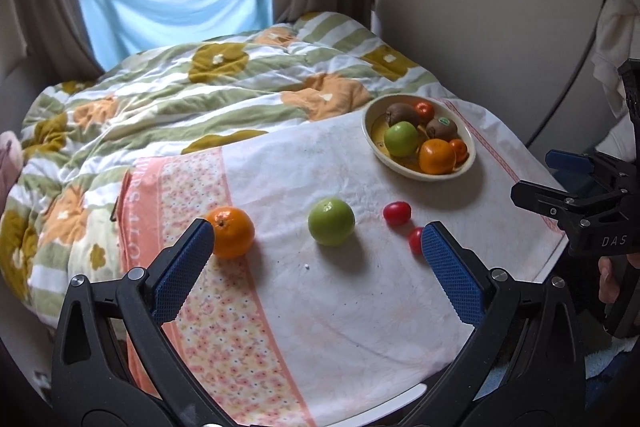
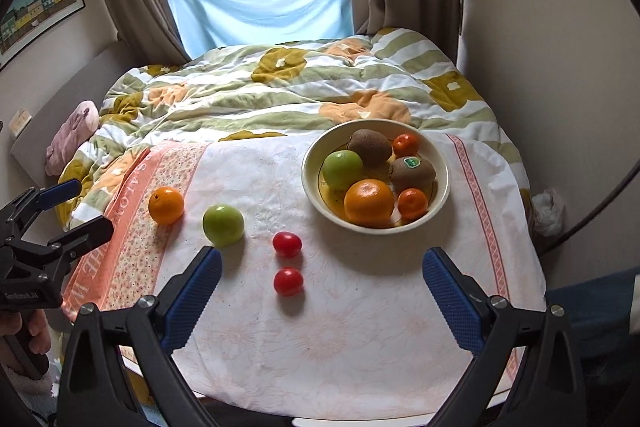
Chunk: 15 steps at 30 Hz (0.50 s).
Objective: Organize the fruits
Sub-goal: 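Withdraw both open tools from the bowl toward the remaining fruit, then grasp the green apple with the left tool while the right tool grasps a red tomato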
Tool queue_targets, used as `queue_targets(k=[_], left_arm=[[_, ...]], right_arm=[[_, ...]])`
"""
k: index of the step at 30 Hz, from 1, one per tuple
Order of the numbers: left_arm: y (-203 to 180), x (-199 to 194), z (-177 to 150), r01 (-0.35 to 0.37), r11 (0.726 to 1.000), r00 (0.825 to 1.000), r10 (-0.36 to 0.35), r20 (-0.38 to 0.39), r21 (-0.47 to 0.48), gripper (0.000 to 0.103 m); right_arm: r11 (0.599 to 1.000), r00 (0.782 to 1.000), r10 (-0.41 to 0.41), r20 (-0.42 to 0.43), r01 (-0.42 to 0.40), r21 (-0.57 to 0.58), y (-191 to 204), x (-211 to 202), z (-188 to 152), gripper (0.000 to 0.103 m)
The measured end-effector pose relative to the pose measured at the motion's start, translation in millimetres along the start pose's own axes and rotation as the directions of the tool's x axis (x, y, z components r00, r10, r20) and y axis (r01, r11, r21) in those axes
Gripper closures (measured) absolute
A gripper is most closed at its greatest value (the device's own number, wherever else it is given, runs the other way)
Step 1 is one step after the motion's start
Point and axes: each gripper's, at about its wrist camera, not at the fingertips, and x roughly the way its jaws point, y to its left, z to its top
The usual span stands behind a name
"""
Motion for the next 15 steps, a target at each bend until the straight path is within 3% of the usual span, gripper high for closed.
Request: queue_targets(k=[8,15], left_arm=[[12,42,4,0.129,0.984,0.990,-0.121,-0.069,0.120,0.000],[13,94,2,0.217,0.965,0.969,-0.195,-0.149,0.149,0.000]], right_arm=[[0.996,0.999,-0.036,-0.019,0.037,0.087,13,19,-20,0.003],[0.992,0.997,-0.056,-0.058,0.062,0.112,17,48,-32,0.003]])
